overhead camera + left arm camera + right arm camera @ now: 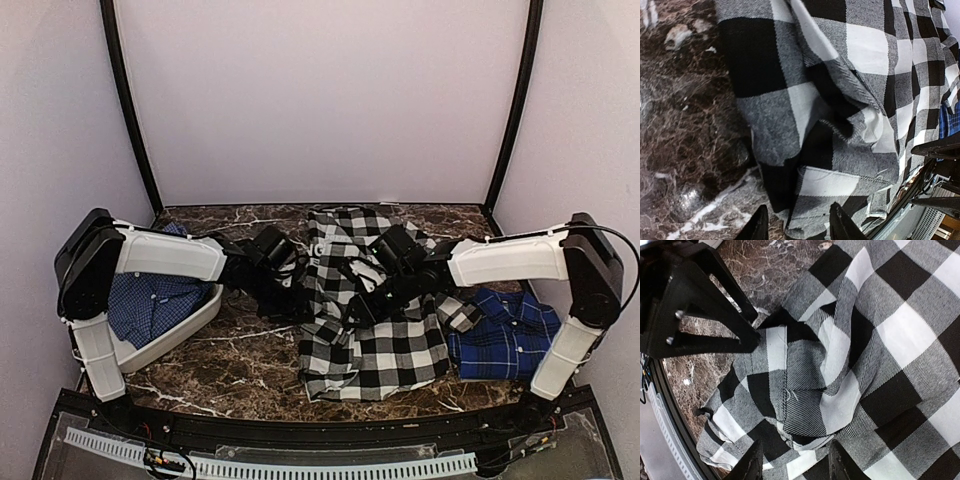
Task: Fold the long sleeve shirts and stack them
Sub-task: Fold the sleeve of the 1/3-folded shirt, then adjust the sleeve of the 1/3-folded shirt.
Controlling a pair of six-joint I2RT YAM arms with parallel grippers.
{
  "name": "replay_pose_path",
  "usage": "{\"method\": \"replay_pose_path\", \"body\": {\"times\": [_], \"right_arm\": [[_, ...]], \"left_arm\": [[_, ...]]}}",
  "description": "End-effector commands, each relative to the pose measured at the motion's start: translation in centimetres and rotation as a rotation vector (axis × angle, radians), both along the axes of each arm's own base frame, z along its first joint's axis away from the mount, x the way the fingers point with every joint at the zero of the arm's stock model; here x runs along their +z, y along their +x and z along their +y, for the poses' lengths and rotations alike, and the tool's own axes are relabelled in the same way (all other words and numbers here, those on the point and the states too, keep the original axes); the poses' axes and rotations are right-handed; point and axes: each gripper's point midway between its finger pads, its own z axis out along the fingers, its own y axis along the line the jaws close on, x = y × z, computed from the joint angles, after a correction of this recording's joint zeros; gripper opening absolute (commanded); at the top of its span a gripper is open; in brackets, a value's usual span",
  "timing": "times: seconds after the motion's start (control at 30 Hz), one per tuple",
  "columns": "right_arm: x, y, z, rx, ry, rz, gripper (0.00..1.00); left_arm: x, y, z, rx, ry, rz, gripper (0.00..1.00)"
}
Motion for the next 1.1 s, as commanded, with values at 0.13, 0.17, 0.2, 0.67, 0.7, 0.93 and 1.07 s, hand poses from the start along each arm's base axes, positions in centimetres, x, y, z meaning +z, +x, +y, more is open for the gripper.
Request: {"method": "replay_pose_path", "body": {"times": [0.13,0.17,0.2,0.67,0.7,0.93,1.07], "right_arm": [[0.4,-0.3,0.4,-0.053,0.043,-0.005,0.43],[0.4,-0.2,0.3,-0.065,0.043,-0.005,0.44],[0.3,-0.2,0.2,-0.075,0.045,0.001,0.46],[-1.0,-2.6,-0.1,-0.136,0.146,0.141,0.51],[-1.0,-2.7,0.0,-0.14,0.154,0.149,0.51],[-1.7,-2.7,0.1,-0.193,0.179,0.198,0.5],[-1.8,-2.1,-0.1,-0.238,0.165,0.192,0.48]], "left_arm": [[1.4,-1.2,0.8,-0.004,-0.003,-0.009,0.37],[1.4,-1.3,0.6,-0.004,-0.01,-0.008,0.37],[1.4,-1.4,0.4,-0.009,-0.018,-0.004,0.36],[1.8,-2.2,-1.1,-0.044,-0.039,0.009,0.06],[1.9,-2.2,-1.2,-0.049,-0.042,0.009,0.04],[2.4,-3.4,-1.5,-0.071,-0.048,0.029,0.0],[2.5,-4.4,-1.7,-0.089,-0.045,0.047,0.0]]}}
